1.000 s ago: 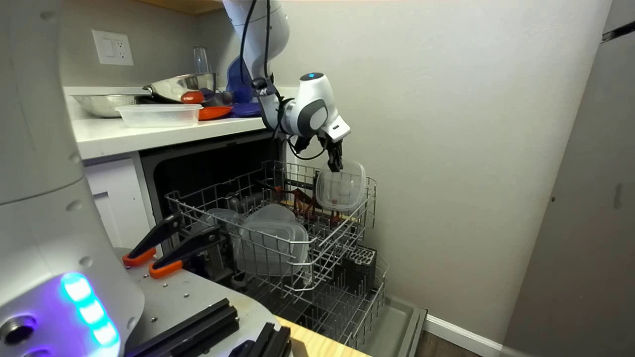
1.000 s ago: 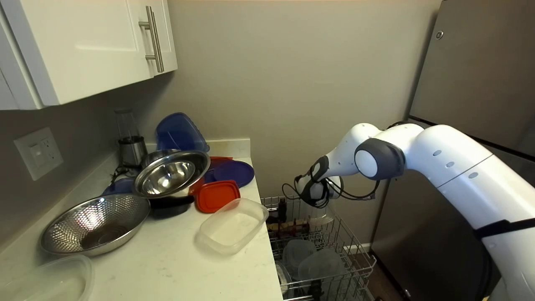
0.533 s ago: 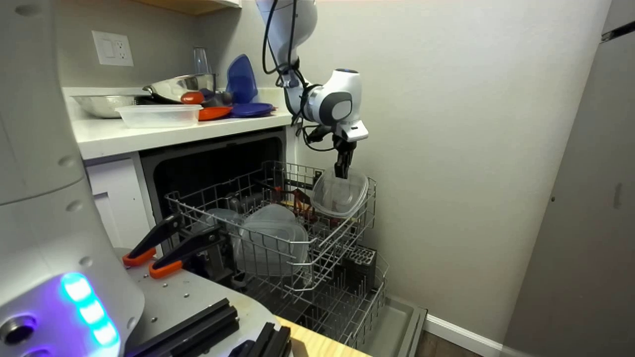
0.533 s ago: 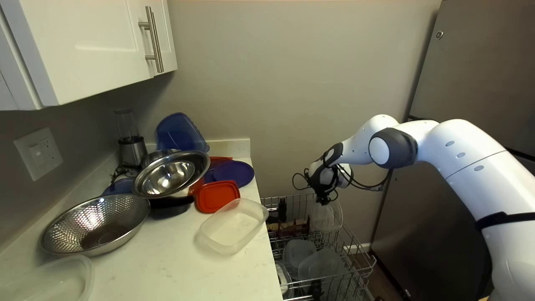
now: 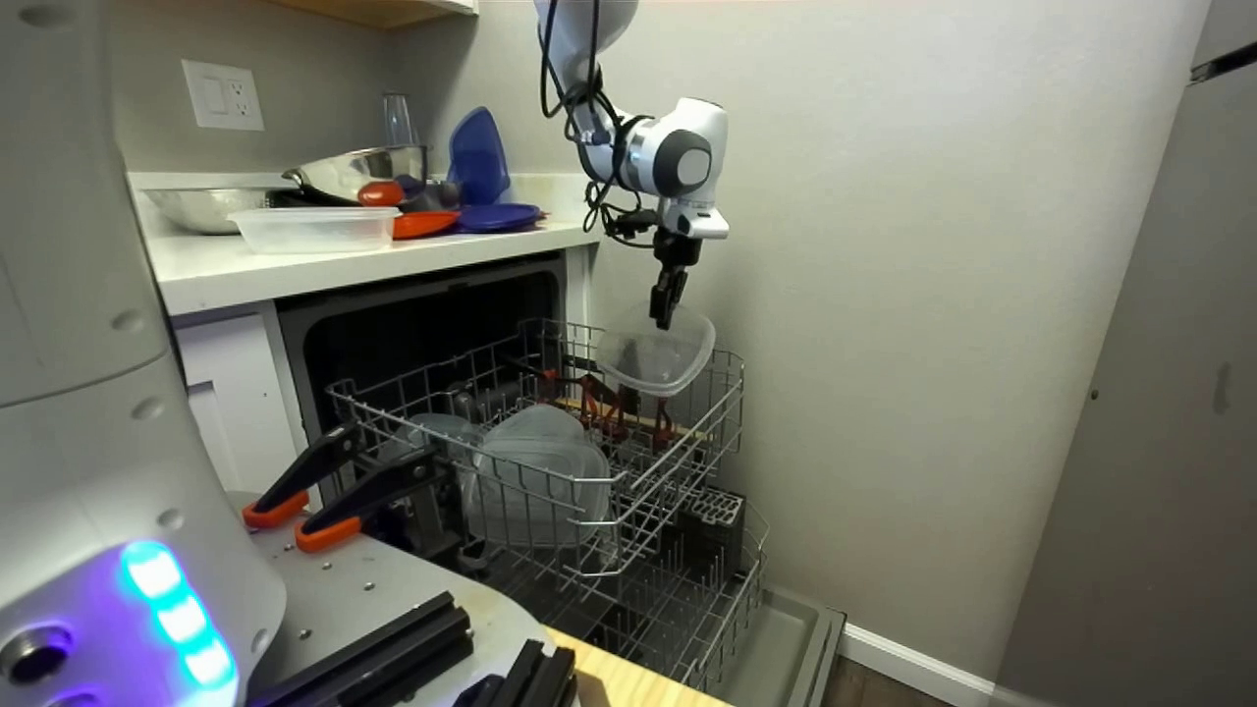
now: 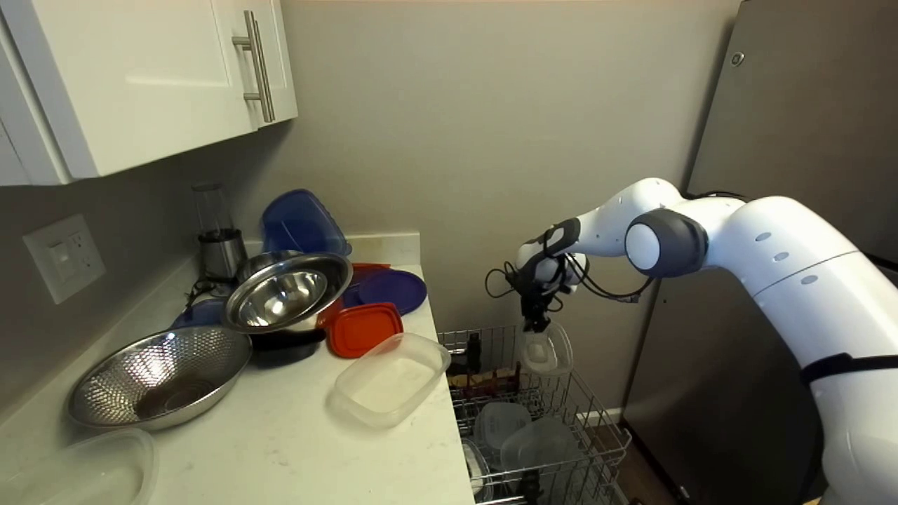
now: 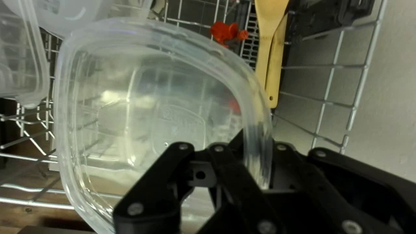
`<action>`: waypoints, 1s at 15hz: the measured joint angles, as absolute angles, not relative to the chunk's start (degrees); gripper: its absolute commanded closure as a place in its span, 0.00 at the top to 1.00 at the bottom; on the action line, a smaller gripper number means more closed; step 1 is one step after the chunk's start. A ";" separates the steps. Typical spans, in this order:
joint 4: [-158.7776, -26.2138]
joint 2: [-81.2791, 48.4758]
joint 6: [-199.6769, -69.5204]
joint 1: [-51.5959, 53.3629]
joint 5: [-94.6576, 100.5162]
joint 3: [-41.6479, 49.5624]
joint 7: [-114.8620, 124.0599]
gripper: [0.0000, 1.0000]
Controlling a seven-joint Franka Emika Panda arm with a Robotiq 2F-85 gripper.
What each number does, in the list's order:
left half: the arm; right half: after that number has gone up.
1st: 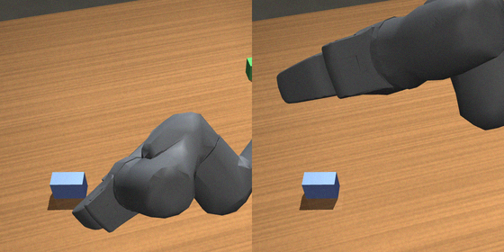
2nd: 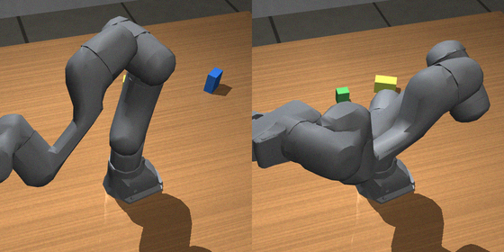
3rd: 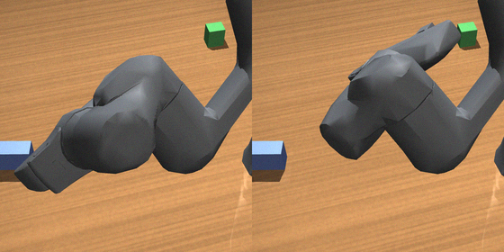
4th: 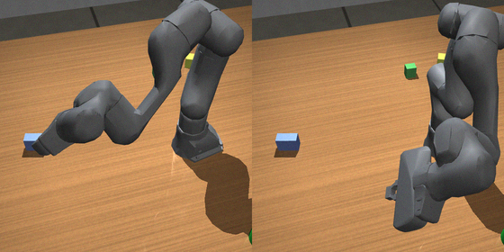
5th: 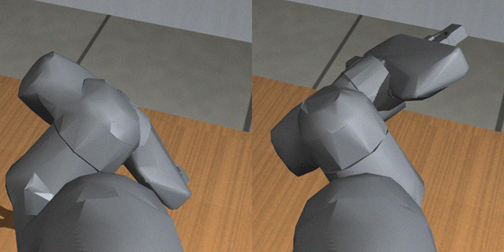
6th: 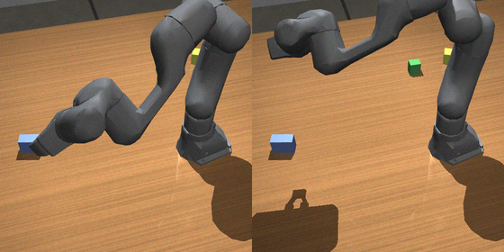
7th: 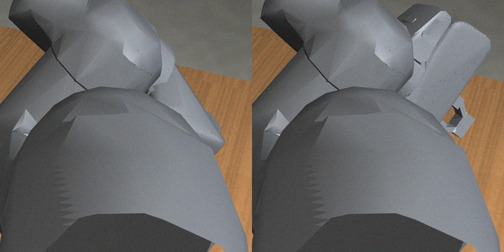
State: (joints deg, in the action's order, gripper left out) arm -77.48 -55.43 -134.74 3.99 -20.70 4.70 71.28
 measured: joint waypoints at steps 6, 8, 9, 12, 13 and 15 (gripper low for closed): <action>-67.08 -52.40 -112.12 10.79 -8.33 5.50 79.26 0.01; -63.62 -52.32 -105.33 12.74 -4.58 5.64 81.16 0.01; -62.22 -52.34 -102.53 13.50 -2.84 5.67 81.84 0.01; -59.11 -52.37 -95.86 15.28 1.79 5.70 82.29 0.01; -58.26 -52.36 -93.82 15.80 3.23 5.62 82.17 0.01; -56.68 -52.34 -89.51 16.87 5.71 5.32 81.06 0.01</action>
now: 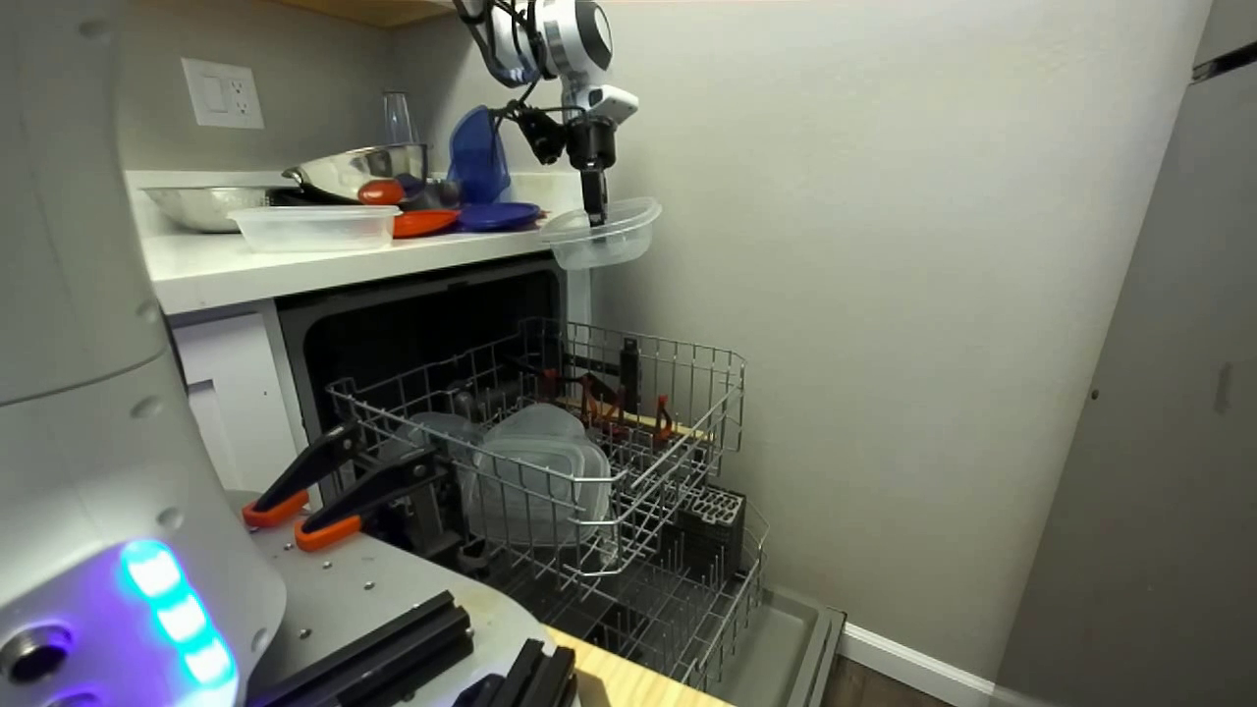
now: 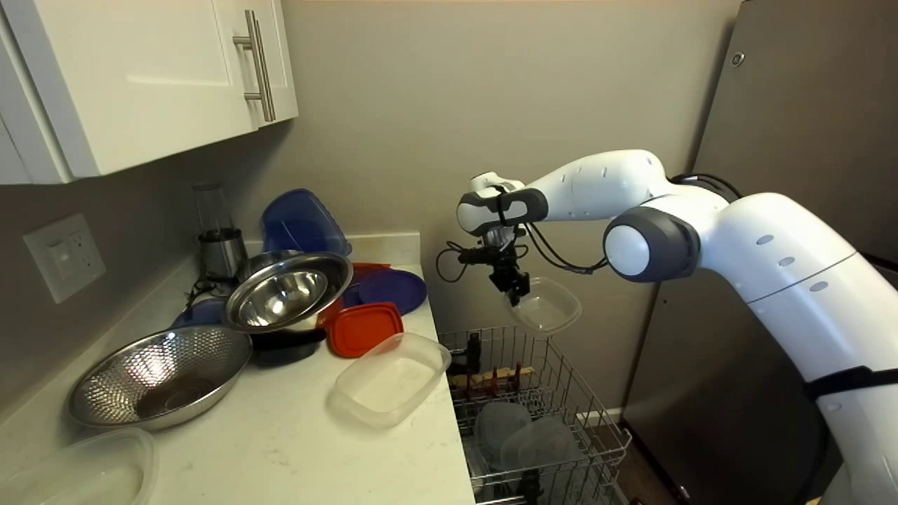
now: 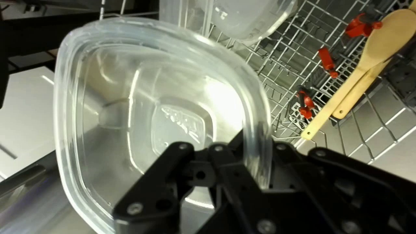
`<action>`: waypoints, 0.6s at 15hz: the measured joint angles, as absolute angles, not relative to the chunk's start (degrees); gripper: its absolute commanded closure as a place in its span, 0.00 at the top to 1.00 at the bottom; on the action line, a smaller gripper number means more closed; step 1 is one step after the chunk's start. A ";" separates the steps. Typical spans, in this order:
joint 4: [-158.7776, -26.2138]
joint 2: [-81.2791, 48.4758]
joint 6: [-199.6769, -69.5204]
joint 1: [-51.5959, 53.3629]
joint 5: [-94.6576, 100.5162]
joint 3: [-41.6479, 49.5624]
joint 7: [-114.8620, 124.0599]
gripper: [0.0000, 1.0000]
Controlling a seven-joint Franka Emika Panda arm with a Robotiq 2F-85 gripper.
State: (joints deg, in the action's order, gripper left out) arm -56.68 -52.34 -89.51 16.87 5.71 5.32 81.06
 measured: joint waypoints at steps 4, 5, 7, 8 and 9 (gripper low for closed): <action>-54.00 -52.23 -81.92 19.01 8.33 5.19 78.55 0.01; -53.34 -52.17 -81.34 19.18 8.51 5.26 78.47 0.01; -52.01 -51.92 -81.60 18.85 8.52 5.88 78.77 0.01; -51.54 -51.59 -81.84 18.25 8.33 6.26 79.47 0.01; -51.29 -51.15 -81.87 17.38 7.91 6.79 80.86 0.01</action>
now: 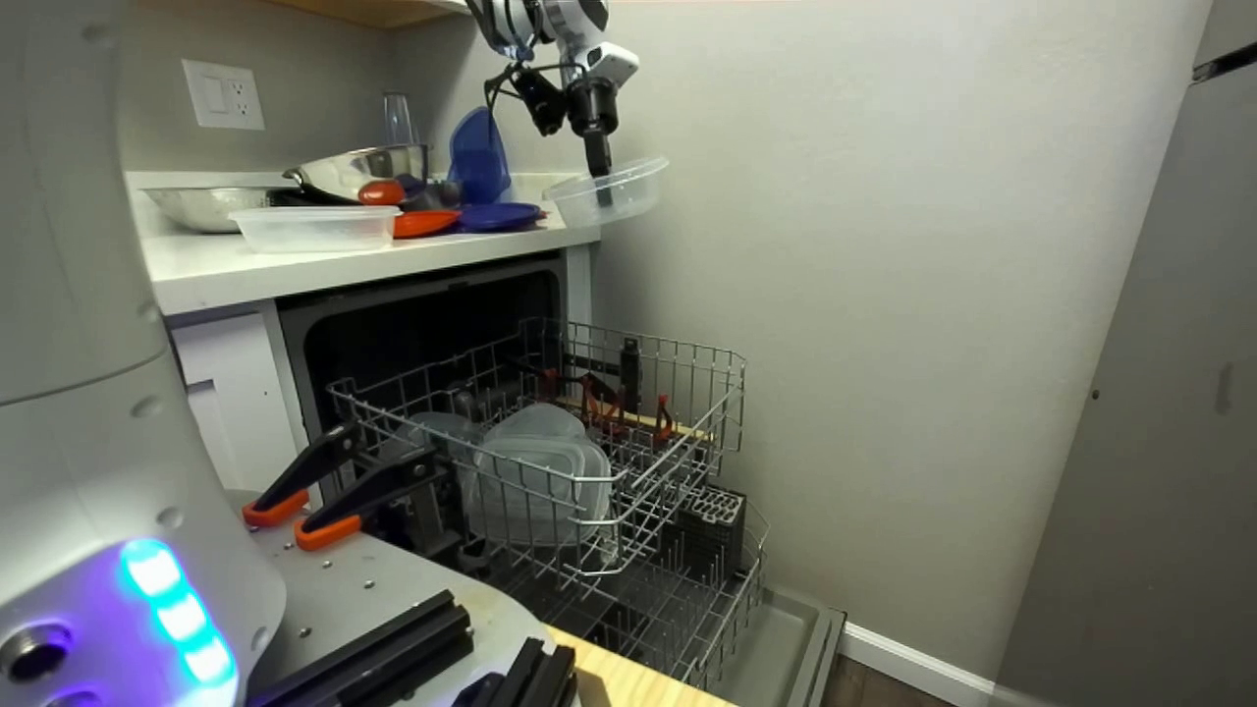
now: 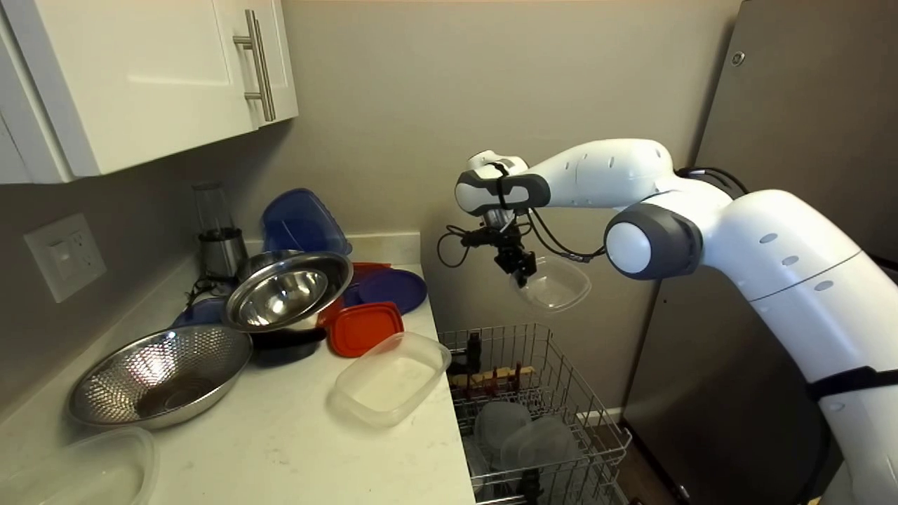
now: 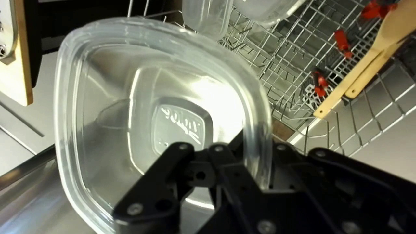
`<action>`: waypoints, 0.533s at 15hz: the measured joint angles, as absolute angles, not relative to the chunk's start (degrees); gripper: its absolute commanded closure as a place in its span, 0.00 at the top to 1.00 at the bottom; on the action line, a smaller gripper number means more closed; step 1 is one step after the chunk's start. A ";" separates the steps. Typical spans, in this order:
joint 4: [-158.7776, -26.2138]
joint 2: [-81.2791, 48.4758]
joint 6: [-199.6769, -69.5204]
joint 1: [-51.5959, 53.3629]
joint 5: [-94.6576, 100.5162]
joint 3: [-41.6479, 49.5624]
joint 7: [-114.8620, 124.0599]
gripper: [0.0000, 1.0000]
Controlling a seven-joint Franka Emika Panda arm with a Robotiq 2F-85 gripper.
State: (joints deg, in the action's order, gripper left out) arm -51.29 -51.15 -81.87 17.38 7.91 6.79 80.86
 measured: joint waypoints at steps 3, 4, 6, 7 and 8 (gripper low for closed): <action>-51.29 -50.13 -81.93 13.43 6.24 8.58 84.35 0.01; -51.34 -50.10 -82.28 11.80 5.23 8.99 85.18 0.01; -52.17 -50.13 -83.66 8.36 2.35 9.21 86.39 0.01; -52.96 -50.17 -84.45 6.79 0.89 9.22 86.57 0.01; -53.99 -50.25 -85.55 5.32 -0.55 9.21 86.57 0.01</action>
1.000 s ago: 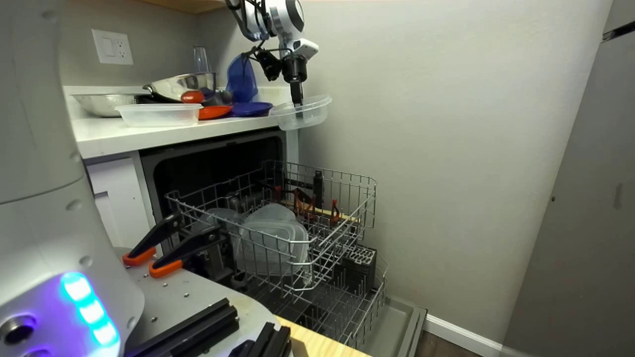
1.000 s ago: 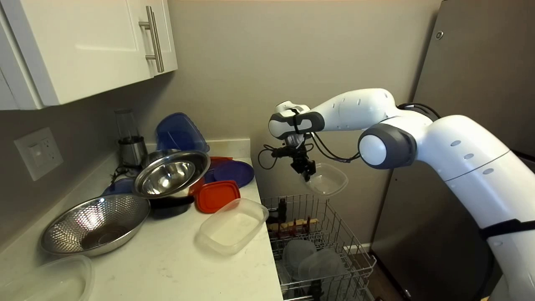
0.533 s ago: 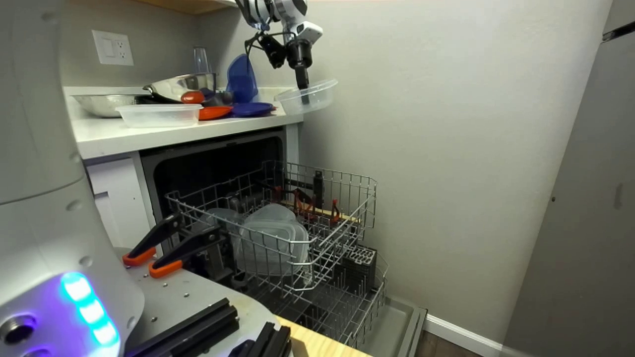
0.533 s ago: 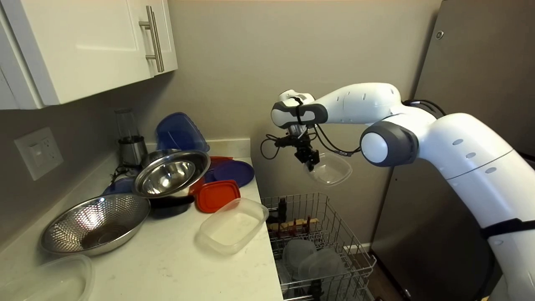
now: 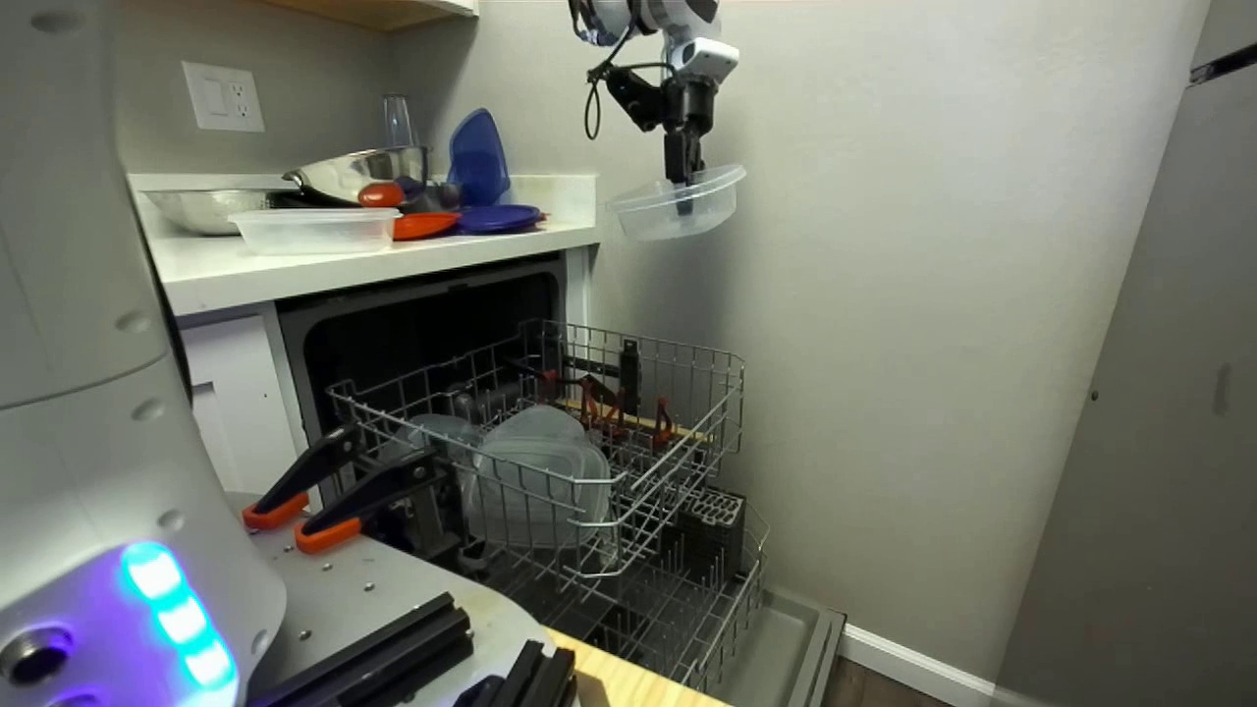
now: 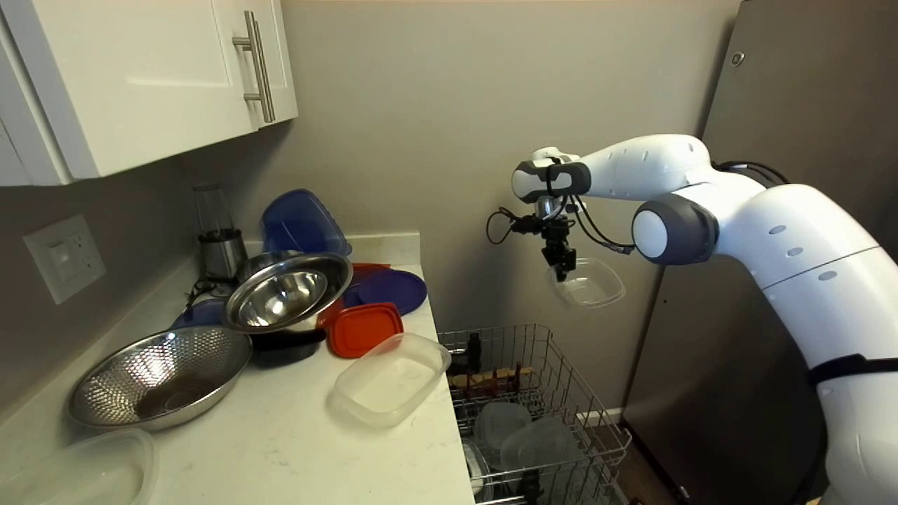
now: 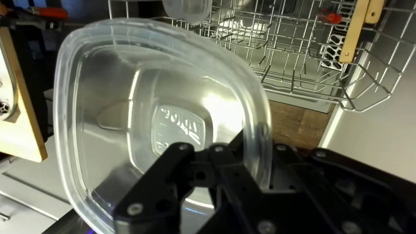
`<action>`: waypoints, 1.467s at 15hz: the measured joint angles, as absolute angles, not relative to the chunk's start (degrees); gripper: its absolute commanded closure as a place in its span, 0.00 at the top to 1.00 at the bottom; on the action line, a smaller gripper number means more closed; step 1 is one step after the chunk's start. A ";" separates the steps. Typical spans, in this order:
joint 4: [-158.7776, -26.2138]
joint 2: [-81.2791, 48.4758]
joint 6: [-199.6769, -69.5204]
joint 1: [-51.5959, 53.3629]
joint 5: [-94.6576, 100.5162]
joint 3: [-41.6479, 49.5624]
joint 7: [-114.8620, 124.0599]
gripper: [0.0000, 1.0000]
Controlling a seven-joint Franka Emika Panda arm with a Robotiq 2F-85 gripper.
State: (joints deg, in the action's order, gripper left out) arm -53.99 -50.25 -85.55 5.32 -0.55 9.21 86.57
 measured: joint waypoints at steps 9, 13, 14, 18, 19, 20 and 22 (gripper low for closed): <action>-59.98 -50.64 -93.31 1.00 -5.23 8.63 86.57 0.06; -59.98 -50.64 -93.32 1.00 -5.23 8.53 86.57 0.06; -59.98 -50.64 -93.32 1.00 -5.23 8.53 86.57 0.06; -59.98 -50.64 -93.32 1.00 -5.23 8.53 86.57 0.06; -59.98 -50.64 -93.32 0.99 -5.23 8.53 86.57 0.06; -59.98 -50.64 -93.32 1.00 -5.23 8.53 86.57 0.06; -59.98 -50.64 -93.32 1.00 -5.23 8.53 86.57 0.01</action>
